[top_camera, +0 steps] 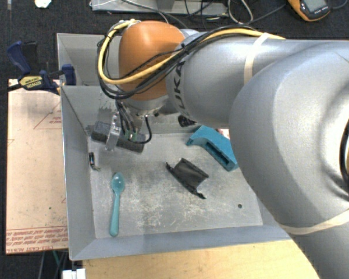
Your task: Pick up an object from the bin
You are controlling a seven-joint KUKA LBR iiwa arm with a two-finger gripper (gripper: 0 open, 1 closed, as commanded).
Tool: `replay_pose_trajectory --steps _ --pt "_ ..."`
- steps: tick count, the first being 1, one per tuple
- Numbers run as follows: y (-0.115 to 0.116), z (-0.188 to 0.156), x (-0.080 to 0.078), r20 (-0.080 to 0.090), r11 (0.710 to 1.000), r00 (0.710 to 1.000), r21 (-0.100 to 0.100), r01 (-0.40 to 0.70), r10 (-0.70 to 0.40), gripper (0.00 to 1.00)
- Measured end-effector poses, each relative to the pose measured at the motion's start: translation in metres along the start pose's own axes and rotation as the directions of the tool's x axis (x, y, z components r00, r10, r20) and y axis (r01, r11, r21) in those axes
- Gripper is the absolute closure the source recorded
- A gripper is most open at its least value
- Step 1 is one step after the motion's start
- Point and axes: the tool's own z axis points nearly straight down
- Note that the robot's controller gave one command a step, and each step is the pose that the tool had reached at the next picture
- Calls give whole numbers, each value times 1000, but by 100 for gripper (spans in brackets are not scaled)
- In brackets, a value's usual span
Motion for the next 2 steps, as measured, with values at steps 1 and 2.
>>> replay_pose_trajectory --steps 1,2 --pt "1 -28 0 -2 1000 1000 0 0 0 100" --pt "2 -63 -1 0 1000 1000 -1 1 -1 100"
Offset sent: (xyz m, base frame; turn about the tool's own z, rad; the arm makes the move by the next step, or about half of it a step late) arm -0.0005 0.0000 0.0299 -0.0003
